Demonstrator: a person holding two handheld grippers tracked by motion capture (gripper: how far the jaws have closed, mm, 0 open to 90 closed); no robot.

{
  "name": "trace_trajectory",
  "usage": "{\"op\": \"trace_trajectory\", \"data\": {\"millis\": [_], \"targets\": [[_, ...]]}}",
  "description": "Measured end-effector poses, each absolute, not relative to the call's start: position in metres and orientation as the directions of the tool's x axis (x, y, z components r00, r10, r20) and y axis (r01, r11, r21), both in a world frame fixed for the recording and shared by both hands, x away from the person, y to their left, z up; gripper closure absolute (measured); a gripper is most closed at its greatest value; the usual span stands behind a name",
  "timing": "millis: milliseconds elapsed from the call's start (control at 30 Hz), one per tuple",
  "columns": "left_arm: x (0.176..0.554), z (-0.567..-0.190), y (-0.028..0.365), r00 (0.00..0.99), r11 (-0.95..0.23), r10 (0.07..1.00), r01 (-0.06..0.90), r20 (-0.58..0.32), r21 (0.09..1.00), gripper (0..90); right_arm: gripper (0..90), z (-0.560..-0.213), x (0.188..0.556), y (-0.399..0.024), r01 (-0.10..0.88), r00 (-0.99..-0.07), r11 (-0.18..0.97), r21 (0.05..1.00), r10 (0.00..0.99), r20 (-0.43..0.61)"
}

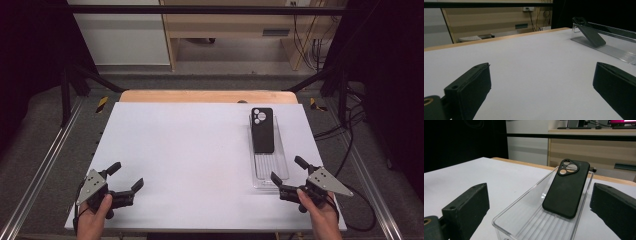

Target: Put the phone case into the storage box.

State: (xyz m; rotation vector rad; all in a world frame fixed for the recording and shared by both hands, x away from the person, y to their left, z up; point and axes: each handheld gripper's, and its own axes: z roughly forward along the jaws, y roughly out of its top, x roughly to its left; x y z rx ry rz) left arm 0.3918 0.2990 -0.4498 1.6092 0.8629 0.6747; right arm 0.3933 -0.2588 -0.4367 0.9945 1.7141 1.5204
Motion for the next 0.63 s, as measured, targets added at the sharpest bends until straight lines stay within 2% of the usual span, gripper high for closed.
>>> {"op": "trace_trajectory", "data": {"millis": [433,633], "targets": [[0.3922,-0.4493,0.2981,0.572,-0.11,0.82,0.174,-0.01,0.979,1.7,3.5,-0.4423,0.3966,-0.2542,0.157,-0.525,0.043,0.987,0.85,0.046],[0.3933,-0.4497,0.2949,0.578,-0.125,0.816,0.175,0.001,0.977,1.7,3.8,-0.4403,0.3966,-0.2592,0.154,-0.508,0.0,0.988,0.858,0.079]]}}
